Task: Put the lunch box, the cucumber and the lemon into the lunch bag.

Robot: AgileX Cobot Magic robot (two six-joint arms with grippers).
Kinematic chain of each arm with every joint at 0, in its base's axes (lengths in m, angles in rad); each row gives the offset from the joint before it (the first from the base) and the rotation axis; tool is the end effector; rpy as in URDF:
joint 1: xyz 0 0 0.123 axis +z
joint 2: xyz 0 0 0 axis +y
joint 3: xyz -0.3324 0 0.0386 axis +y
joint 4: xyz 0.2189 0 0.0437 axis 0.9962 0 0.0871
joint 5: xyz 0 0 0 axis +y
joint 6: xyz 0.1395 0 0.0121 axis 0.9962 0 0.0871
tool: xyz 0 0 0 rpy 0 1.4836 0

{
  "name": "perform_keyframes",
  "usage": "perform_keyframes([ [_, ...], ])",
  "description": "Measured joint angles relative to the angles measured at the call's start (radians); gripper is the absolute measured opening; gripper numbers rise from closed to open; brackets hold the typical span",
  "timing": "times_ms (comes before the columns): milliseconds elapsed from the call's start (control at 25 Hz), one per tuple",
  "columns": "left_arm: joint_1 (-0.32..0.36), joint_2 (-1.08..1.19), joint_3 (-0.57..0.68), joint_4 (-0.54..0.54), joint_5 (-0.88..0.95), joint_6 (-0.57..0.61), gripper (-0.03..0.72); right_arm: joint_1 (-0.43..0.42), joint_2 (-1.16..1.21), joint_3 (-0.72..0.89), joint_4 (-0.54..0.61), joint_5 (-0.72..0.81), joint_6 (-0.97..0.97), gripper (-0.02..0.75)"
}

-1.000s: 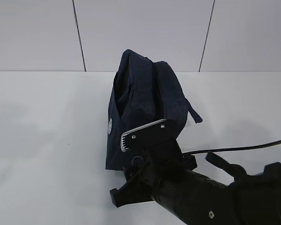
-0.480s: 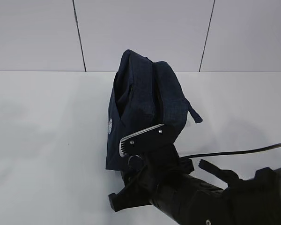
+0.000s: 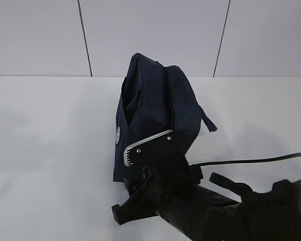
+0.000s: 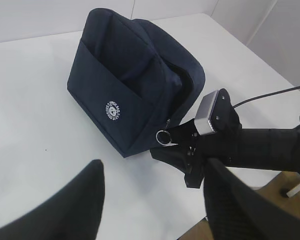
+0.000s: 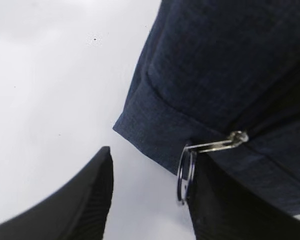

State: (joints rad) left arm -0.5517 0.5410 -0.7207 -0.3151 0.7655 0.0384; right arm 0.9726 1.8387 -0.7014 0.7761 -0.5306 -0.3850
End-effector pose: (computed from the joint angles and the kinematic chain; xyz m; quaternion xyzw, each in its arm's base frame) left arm 0.0389 -0.0593 0.3470 0.2070 0.8245 -0.2743 0.4495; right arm 0.2441 0.2702 0.1733 -0.2082 0.8608 0.1327 0.4451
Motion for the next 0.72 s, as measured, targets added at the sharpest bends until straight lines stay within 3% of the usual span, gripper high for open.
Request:
perform_keyframes([
  [200, 0.0, 0.0, 0.0, 0.0, 0.001, 0.0, 0.438, 0.0, 0.008, 0.0, -0.004, -0.013, 0.004, 0.32],
  [520, 0.0, 0.0, 0.0, 0.0, 0.001, 0.0, 0.438, 0.0, 0.035, 0.0, 0.023, -0.055, 0.014, 0.274],
  [720, 0.0, 0.0, 0.0, 0.0, 0.001, 0.0, 0.438, 0.0, 0.039, 0.0, 0.059, -0.075, 0.019, 0.064],
])
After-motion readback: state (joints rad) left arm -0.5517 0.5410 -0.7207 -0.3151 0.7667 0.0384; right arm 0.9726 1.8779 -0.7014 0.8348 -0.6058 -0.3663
